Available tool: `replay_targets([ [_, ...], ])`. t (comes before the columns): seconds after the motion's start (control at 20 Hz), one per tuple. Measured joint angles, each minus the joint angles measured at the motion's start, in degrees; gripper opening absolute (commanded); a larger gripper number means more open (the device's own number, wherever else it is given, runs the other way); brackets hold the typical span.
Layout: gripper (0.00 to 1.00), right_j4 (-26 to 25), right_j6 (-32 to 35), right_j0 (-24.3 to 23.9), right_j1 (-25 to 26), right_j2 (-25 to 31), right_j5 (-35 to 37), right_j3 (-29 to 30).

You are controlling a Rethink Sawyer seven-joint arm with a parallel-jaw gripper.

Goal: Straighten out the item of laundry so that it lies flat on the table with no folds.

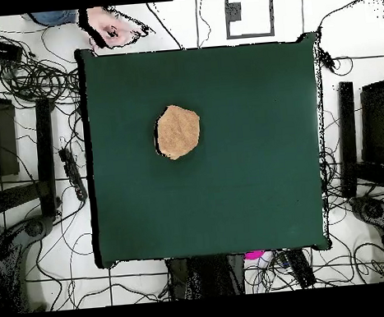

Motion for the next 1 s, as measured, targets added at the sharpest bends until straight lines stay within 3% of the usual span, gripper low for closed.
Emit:
replay_targets([
  [1.0,1.00,-6.3,0.0,-2.9,-5.4,5.5,-4.2,10.4],
])
